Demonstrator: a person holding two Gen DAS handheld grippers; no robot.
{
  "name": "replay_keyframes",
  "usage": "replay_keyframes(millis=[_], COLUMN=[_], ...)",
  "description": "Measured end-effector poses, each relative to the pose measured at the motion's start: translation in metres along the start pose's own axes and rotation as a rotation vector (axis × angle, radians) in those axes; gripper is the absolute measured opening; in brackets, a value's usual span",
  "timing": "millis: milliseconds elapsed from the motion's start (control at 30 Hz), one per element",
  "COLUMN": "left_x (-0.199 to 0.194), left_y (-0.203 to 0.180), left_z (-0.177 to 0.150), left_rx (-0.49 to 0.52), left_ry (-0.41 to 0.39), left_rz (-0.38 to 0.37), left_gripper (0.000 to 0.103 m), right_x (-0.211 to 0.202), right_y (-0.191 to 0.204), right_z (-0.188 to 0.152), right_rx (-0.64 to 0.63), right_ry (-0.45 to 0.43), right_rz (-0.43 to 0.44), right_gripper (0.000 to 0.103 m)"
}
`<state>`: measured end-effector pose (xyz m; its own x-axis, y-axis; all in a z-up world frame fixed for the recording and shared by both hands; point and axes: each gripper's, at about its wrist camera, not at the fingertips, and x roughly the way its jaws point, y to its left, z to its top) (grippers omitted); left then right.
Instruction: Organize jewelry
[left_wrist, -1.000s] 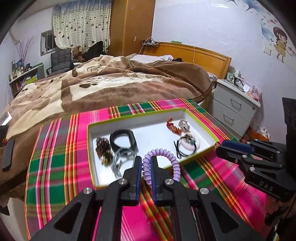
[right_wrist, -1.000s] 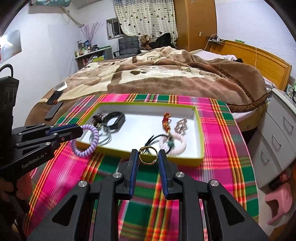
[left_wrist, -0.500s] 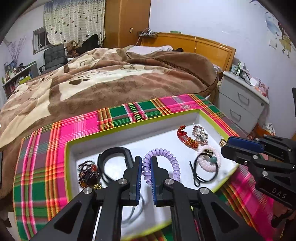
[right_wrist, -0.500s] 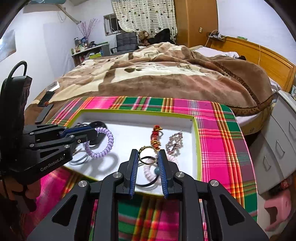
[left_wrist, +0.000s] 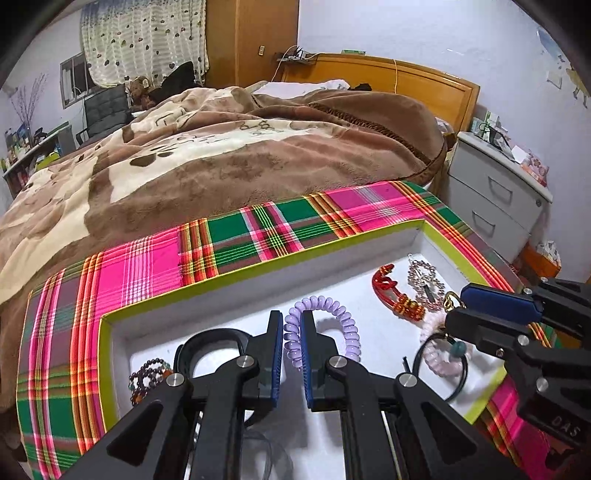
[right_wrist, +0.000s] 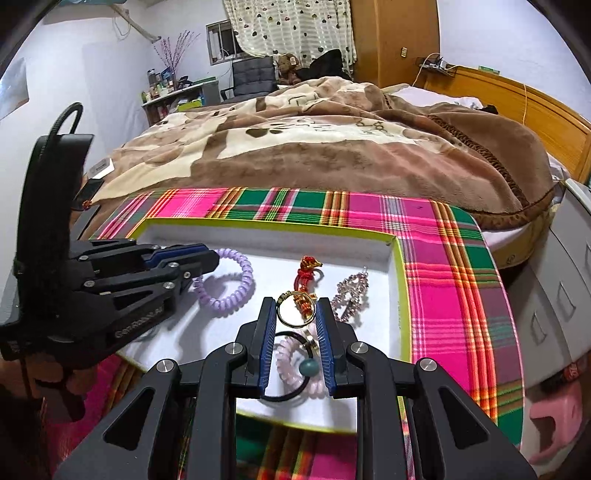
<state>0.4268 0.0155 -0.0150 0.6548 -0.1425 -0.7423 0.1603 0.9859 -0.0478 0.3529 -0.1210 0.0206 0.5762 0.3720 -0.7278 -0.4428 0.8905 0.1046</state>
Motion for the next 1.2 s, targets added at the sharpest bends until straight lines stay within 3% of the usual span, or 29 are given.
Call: replay_keyframes(millis=[433, 833, 1033, 1200], left_x=[0.003, -0.030, -0.042, -0.061], left_y=[0.012, 0.027, 0.025, 0.023], left_z=[-0.001, -0.003, -0.009, -0.019], left_rx=[-0.045, -0.092, -0.075, -0.068], left_ry=[0.001, -0.076, -0.090, -0.115], left_rz=[-0.028, -0.064, -0.055, -0.044], left_gripper=[0.010, 0.010, 0.010, 0.010], right_x=[0.022, 0.052, 0.048, 0.028], right_y=[0.011, 0.020, 0.024, 0.027], right_z=[0.002, 0.001, 0.000, -0.004], right_rx=[-0.035, -0.061, -0.069, -0.067], right_ry=[0.036, 0.093, 0.094, 0.069], right_rz=[0.028, 0.016, 0.005, 0.003], right_gripper=[0.023, 0.023, 0.032, 0.032])
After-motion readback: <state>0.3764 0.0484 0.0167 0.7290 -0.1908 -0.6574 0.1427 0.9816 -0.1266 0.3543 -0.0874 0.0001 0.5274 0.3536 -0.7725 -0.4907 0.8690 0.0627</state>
